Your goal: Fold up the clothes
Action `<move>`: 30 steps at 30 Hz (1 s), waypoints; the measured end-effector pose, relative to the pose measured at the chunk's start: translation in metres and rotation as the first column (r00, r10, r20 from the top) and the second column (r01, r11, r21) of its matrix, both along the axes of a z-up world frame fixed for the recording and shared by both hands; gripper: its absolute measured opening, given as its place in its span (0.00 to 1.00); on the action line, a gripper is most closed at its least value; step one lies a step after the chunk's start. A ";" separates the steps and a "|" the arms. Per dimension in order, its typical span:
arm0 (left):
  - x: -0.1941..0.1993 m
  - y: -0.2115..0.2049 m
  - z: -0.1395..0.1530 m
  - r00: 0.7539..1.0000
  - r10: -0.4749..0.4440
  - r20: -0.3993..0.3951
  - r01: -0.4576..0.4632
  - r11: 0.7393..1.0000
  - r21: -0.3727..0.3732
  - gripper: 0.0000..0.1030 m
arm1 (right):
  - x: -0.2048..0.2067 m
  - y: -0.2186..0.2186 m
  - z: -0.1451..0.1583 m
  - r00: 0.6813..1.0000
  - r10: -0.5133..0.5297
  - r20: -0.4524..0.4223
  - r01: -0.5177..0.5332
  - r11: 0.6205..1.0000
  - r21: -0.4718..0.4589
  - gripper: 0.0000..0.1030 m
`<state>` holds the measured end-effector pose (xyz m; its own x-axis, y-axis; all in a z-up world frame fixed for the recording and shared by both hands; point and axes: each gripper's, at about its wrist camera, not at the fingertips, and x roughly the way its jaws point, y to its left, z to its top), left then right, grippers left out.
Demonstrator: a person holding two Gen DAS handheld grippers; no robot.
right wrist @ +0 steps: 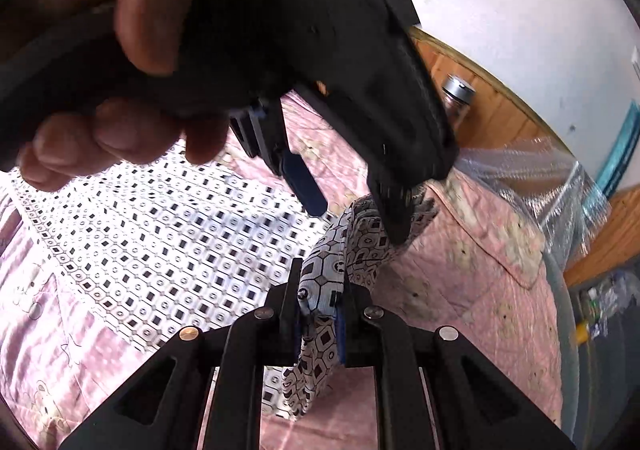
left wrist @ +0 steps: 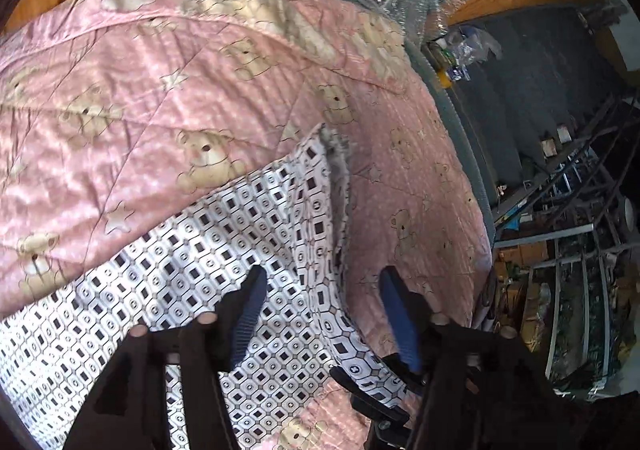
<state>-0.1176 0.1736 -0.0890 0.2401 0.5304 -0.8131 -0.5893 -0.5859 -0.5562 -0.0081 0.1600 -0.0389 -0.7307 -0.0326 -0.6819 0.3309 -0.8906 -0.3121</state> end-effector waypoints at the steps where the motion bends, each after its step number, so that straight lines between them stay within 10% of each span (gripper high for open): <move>1: -0.002 -0.003 -0.005 1.000 0.009 0.015 -0.009 1.000 -0.015 0.65 | 0.002 -0.005 0.001 1.000 0.018 0.002 -0.018 1.000 0.003 0.11; 4: 0.000 0.000 -0.023 0.998 -0.011 0.069 0.011 1.000 -0.004 0.64 | 0.006 -0.015 0.002 0.998 0.058 0.013 -0.058 0.998 0.015 0.11; 8: 0.010 -0.015 -0.025 1.000 -0.007 0.030 0.006 0.999 0.043 0.13 | 0.014 -0.018 0.011 0.992 0.101 0.072 -0.099 0.995 -0.034 0.18; 15: 0.005 -0.117 -0.055 0.963 0.260 0.069 -0.263 0.964 0.045 0.09 | 0.023 -0.004 0.035 0.964 0.147 0.220 -0.081 0.956 -0.282 0.25; 20: 0.013 -0.123 -0.080 0.962 0.263 0.068 -0.264 0.964 0.005 0.10 | -0.020 0.023 -0.021 0.895 0.025 0.446 0.123 0.945 -0.302 0.25; 30: 0.033 -0.149 -0.084 0.921 0.370 0.118 -0.379 0.924 0.060 0.10 | -0.080 0.017 -0.026 0.923 -0.043 0.381 0.145 0.959 -0.243 0.26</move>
<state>-0.0845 0.0250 -0.1728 0.0912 0.6602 -0.7456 -0.2727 -0.7035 -0.6563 -0.0877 0.1770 -0.0646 -0.4371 -0.1910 -0.8789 0.2876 -0.9556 0.0647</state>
